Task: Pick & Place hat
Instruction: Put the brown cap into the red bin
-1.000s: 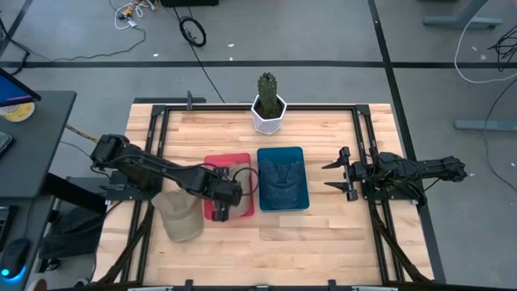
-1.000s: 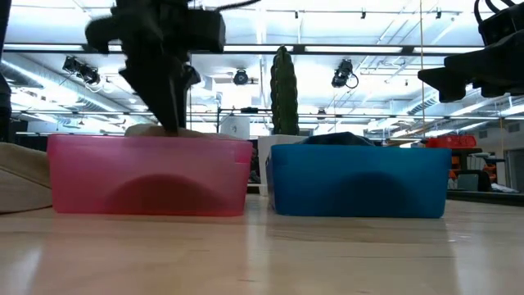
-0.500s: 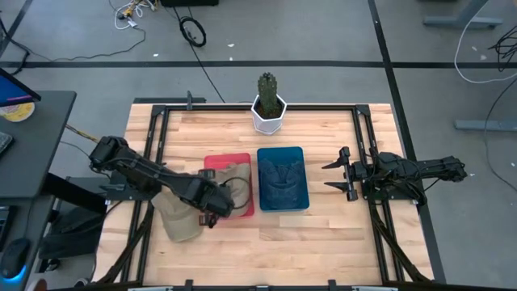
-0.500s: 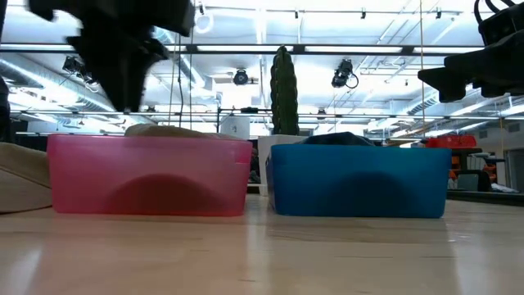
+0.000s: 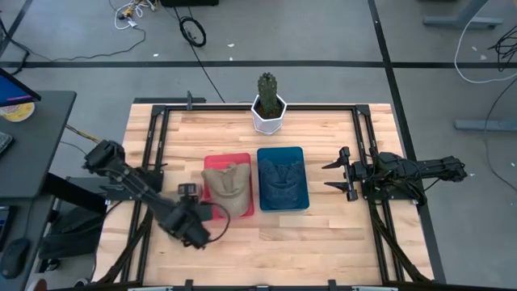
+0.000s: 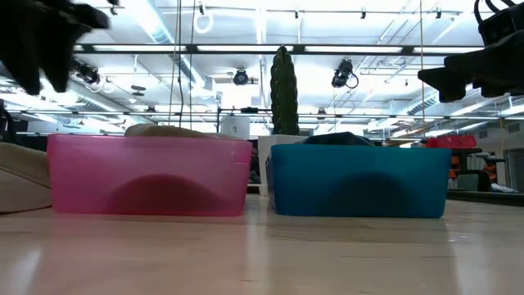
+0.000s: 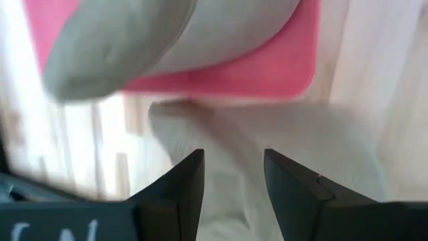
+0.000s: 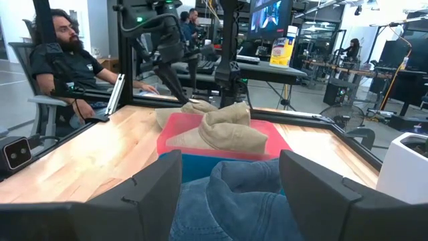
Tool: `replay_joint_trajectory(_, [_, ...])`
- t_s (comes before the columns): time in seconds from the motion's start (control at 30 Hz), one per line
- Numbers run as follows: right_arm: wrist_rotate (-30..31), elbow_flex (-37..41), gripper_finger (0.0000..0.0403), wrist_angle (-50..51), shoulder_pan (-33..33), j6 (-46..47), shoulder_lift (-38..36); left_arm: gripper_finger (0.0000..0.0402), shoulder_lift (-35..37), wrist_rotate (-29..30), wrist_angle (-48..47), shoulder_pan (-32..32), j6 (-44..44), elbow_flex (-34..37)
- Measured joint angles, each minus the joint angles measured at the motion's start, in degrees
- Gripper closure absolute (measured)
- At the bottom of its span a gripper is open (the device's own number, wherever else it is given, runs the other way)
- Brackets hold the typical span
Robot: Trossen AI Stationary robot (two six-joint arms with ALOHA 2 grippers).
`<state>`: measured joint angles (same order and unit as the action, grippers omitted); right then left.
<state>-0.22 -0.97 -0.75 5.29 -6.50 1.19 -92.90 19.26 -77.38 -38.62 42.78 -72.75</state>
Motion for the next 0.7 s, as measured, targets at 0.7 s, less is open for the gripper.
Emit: replay_joint_trajectory(0.7, [0.0, 0.0, 0.0149, 0.0, 0.0, 0.0, 0.0, 0.0241, 13.1, 8.2, -8.0, -13.1, 20.7, 0.0])
